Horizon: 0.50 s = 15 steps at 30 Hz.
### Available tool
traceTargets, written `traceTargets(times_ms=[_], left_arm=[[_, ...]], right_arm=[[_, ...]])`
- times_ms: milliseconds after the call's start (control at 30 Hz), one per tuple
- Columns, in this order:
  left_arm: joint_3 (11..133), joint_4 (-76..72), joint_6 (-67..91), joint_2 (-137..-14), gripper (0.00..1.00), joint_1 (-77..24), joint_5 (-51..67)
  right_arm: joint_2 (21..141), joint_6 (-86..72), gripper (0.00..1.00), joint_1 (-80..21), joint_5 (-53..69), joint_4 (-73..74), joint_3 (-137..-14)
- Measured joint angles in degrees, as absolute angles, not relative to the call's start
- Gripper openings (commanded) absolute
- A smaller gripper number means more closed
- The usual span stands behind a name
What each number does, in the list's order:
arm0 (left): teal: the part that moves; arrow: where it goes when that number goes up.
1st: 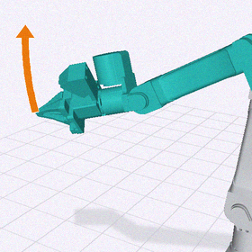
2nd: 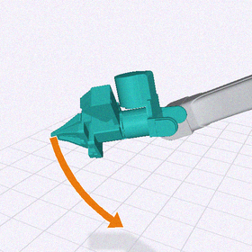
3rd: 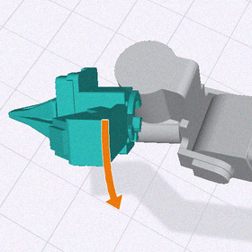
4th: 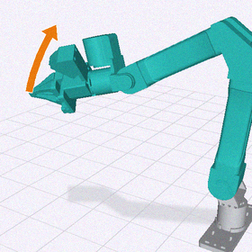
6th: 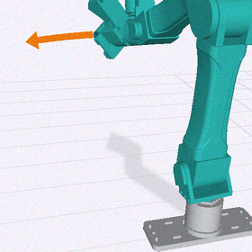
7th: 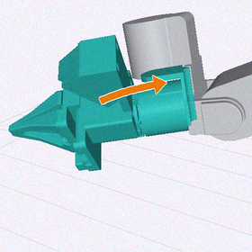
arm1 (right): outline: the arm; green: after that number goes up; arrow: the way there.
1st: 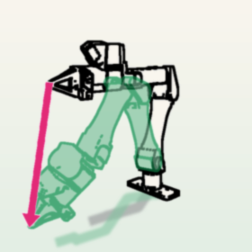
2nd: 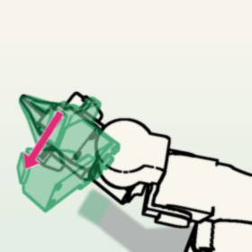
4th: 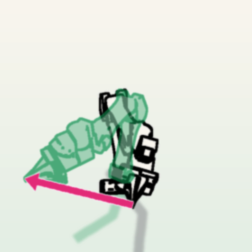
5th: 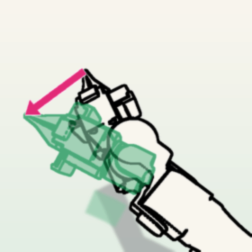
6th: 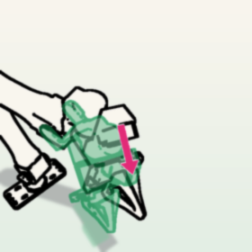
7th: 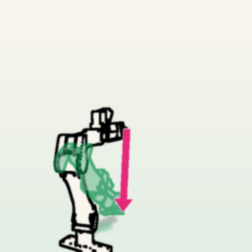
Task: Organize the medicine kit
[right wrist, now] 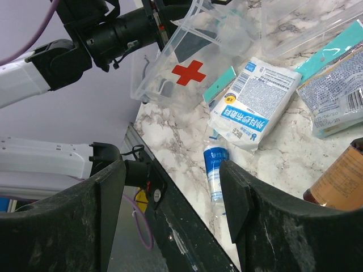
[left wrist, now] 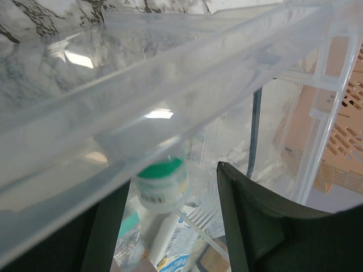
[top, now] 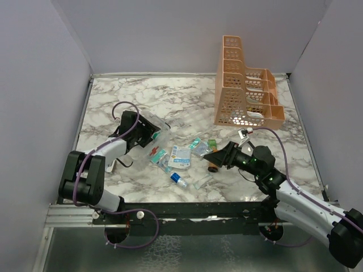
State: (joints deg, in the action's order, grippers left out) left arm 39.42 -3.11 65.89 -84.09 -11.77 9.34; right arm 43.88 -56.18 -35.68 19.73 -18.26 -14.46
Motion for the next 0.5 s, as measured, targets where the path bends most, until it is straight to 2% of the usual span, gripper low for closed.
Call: traceTargets(times_ms=[100,200,400,500], left_arm=[[39.9,-2.9,65.6,-84.3,0.70,-12.0,9.4],[40.0,-1.9,64.7,-84.3,0.65,-12.0,9.3],[41.1,0.1,62.0,-84.8,0.40,-12.0,8.7],[41.8,0.5,60.8,-85.7,0.38,-12.0,8.8]], right_arm=[[43.9,-56.3,0.67,-35.7,19.7,-18.4,-14.5],[43.9,-56.3,0.67,-35.7,19.4,-18.5,-14.5],[43.8,-56.3,0.67,-35.7,18.9,-18.5,-14.4],[43.8,-56.3,0.66,-35.7,18.8,-18.4,-14.4]])
